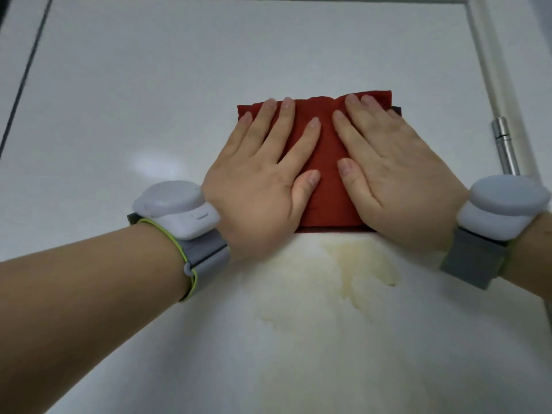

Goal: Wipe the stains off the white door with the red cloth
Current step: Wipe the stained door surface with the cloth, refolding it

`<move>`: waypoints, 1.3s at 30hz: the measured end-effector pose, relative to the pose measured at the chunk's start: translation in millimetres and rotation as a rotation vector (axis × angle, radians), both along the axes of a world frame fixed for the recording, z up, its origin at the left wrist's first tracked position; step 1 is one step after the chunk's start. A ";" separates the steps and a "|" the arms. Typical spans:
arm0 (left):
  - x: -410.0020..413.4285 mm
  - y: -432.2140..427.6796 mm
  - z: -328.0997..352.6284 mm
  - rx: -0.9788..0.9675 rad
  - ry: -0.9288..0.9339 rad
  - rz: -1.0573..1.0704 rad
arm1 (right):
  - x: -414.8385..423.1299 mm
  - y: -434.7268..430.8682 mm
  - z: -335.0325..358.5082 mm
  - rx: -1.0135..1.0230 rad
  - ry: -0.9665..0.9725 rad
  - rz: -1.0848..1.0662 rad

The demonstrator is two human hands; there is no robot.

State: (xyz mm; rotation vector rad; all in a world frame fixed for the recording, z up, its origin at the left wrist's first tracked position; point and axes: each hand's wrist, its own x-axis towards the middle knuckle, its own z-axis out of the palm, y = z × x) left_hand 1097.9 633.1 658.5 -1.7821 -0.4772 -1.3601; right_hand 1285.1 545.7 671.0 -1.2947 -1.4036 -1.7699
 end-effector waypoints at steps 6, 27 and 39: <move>2.5 0.7 -18.0 0.020 0.036 0.028 | 5.6 -2.4 -22.8 0.022 -0.033 0.009; -15.1 3.2 -74.9 0.046 0.202 0.004 | -5.7 -9.7 -98.5 -0.049 0.037 0.011; -24.7 14.0 -10.6 0.045 0.088 0.066 | -15.5 3.6 -14.4 -0.039 -0.023 -0.051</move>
